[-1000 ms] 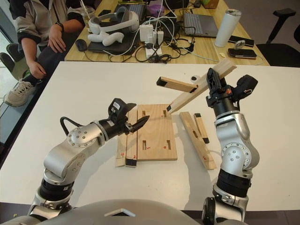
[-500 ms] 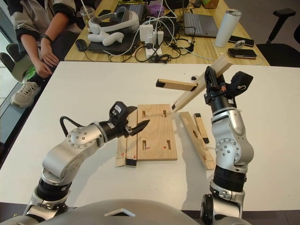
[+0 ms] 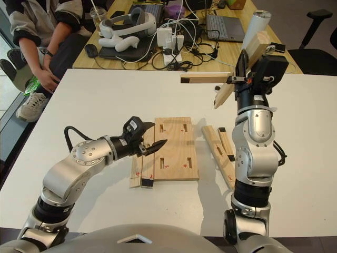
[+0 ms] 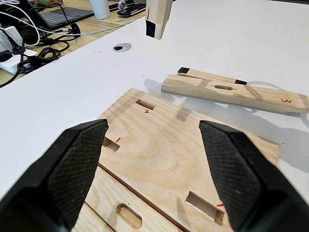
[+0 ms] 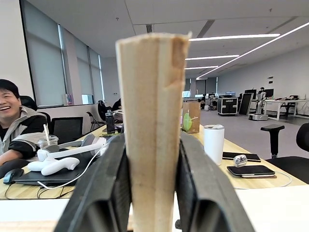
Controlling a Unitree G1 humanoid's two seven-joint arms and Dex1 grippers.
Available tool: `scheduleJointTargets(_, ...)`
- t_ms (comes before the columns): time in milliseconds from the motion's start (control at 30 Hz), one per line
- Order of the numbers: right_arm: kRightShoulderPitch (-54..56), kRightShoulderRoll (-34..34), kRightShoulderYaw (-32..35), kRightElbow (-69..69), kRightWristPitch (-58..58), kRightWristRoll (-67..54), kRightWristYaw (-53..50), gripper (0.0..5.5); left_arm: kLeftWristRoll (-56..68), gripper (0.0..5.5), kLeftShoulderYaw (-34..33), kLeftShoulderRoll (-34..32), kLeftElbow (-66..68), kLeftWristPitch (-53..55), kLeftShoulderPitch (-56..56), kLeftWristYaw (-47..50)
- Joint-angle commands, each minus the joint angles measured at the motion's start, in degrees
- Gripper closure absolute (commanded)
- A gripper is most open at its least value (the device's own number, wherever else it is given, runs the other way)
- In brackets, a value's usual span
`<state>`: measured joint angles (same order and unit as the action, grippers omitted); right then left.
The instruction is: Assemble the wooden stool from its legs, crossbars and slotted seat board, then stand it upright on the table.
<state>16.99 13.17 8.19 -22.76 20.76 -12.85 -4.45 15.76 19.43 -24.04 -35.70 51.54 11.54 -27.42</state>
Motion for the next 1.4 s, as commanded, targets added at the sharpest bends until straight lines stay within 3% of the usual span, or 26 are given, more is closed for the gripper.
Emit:
scheduleJointTargets(33, 2.5, -2.0, 0.0, -1.2, 0.7, -1.0, 0.3, 4.49, 3.0, 1.98, 0.1, -2.0, -1.8, -0.1, 1.3, -4.5)
scheduleJointTargets(167, 2.1, -2.7, 8.5, -5.0, 10.0, -13.3, -0.1, 4.50, 7.9, 1.98, -1.5, -2.6, -4.5, 0.9, 1.5, -8.0)
scheduleJointTargets(300, -2.0, -2.0, 15.0, -14.6, 23.3, -29.0, -3.0, 4.50, 4.5, 1.98, 0.3, -6.7, -5.1, -1.3, -1.6, -7.0)
scheduleJointTargets(400, -9.6, -2.9, 19.5, -21.1, 26.5, -48.0, -7.9, 4.50, 3.0, 1.98, 2.0, -8.7, -6.5, -2.3, -4.4, -6.7)
scheduleJointTargets(567, -24.6, 1.0, 21.0, -24.1, 27.3, -59.2, -7.0, 4.50, 1.2, 1.98, 1.2, -8.9, -5.0, -4.0, -4.9, -5.3)
scheduleJointTargets(833, -34.1, 6.2, 19.9, -20.4, 23.3, -56.6, -0.6, 4.50, -0.4, 1.98, 1.1, -9.1, -4.7, -4.9, -5.8, -4.0)
scheduleJointTargets(1400, -21.9, 13.6, 16.5, -10.6, 18.3, -52.9, 8.3, 4.50, -2.1, 1.98, 4.7, -6.9, -5.5, -4.9, -6.5, -1.6)
